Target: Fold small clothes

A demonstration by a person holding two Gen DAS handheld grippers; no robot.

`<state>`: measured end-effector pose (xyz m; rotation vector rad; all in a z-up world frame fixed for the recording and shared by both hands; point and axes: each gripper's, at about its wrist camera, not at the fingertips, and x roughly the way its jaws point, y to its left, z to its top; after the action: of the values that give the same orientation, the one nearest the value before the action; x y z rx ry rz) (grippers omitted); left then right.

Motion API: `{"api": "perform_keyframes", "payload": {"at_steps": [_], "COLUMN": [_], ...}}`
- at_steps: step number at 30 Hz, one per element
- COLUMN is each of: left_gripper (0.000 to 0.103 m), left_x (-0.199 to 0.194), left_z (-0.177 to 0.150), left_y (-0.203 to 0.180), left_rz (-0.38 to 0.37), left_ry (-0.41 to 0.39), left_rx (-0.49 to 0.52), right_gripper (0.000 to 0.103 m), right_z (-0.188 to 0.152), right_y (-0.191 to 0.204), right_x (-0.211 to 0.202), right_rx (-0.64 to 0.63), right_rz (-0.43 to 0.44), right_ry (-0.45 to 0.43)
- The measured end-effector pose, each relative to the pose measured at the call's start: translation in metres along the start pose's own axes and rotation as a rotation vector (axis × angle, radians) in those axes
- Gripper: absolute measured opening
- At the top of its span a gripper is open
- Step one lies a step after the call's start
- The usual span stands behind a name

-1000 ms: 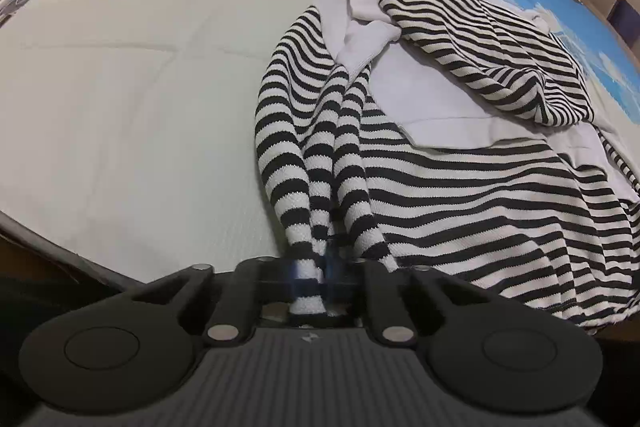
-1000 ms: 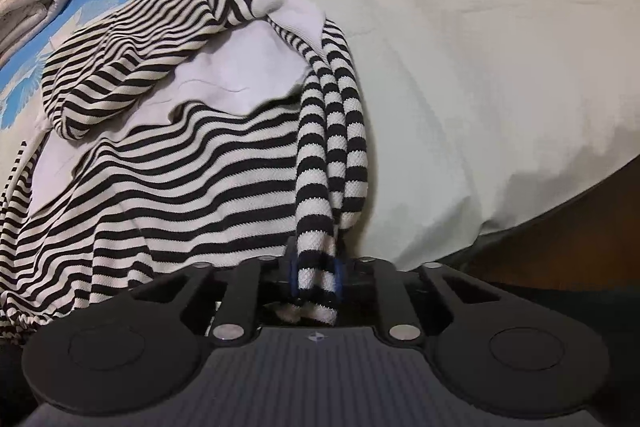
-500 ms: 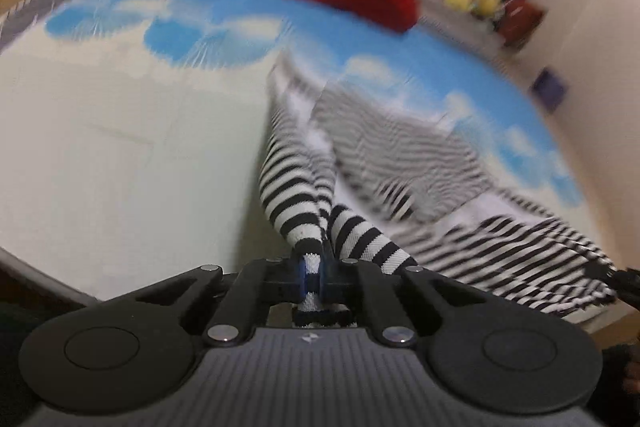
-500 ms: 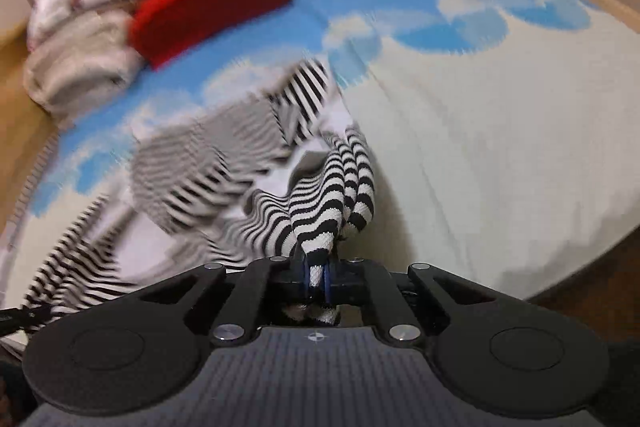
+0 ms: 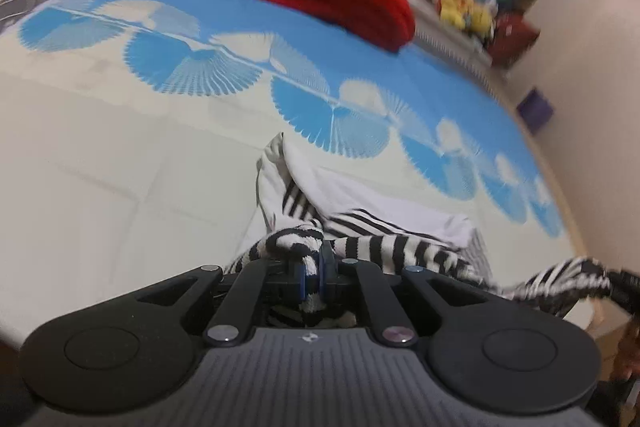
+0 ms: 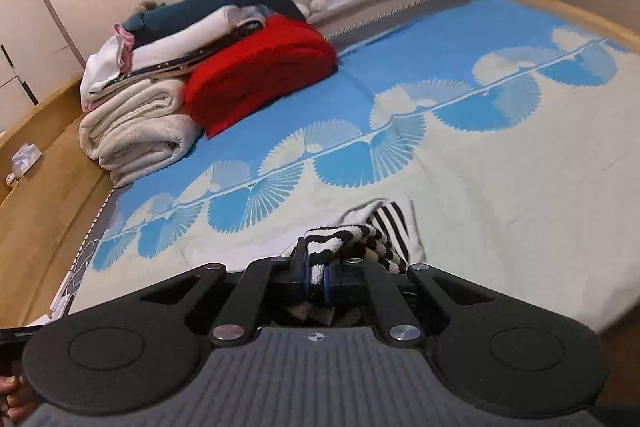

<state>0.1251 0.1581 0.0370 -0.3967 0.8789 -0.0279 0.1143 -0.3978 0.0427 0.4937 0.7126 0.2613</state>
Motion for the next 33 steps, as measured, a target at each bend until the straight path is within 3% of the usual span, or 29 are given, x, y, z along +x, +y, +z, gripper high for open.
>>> {"api": "perform_keyframes", "payload": {"at_steps": [3, 6, 8, 10, 12, 13, 15, 20, 22, 24, 26, 27, 29, 33], "left_gripper": [0.006, 0.007, 0.009, 0.011, 0.017, 0.024, 0.049, 0.055, 0.055, 0.055, 0.057, 0.062, 0.066, 0.066], "left_x": [0.051, 0.098, 0.128, 0.151, 0.158, 0.158, 0.157, 0.134, 0.124, 0.120, 0.119, 0.119, 0.119, 0.129], "left_z": [0.031, 0.050, 0.051, 0.049, 0.058, 0.063, 0.071, 0.080, 0.081, 0.077, 0.071, 0.067, 0.055, 0.037], "left_y": [0.001, 0.011, 0.024, 0.036, 0.039, 0.036, 0.029, 0.042, 0.045, 0.040, 0.030, 0.025, 0.010, -0.023], "left_rz": [0.009, -0.003, -0.040, -0.029, -0.082, -0.110, -0.133, -0.171, -0.174, -0.169, -0.183, -0.194, -0.216, -0.213], "left_ry": [0.067, 0.114, 0.134, 0.198, 0.187, 0.176, 0.155, 0.056, 0.033, 0.051, 0.098, 0.124, 0.179, 0.223], "left_rx": [0.056, 0.046, -0.004, -0.101, -0.207, -0.196, -0.138, -0.212, -0.216, -0.163, -0.096, -0.063, 0.022, 0.199], "right_gripper": [0.005, 0.005, 0.005, 0.006, 0.007, 0.010, 0.010, 0.016, 0.034, 0.047, 0.047, 0.047, 0.047, 0.050], "right_z": [0.017, 0.030, 0.028, 0.021, 0.020, 0.023, 0.029, 0.039, 0.039, 0.041, 0.040, 0.038, 0.032, 0.007], "right_y": [-0.011, -0.022, -0.033, -0.045, -0.053, -0.054, -0.054, -0.073, -0.079, -0.082, -0.085, -0.085, -0.076, -0.050], "right_x": [0.057, 0.117, 0.148, 0.174, 0.194, 0.200, 0.204, 0.192, 0.183, 0.174, 0.169, 0.168, 0.167, 0.183], "right_rx": [-0.003, -0.041, -0.030, 0.019, 0.083, 0.110, 0.115, 0.290, 0.318, 0.305, 0.318, 0.319, 0.286, 0.192], "right_rz": [-0.010, -0.059, -0.080, -0.110, -0.140, -0.145, -0.152, -0.109, -0.111, -0.135, -0.110, -0.082, -0.017, 0.066], "right_ry": [0.063, 0.135, 0.178, 0.225, 0.288, 0.277, 0.258, 0.185, 0.130, 0.098, 0.111, 0.129, 0.190, 0.392]}}
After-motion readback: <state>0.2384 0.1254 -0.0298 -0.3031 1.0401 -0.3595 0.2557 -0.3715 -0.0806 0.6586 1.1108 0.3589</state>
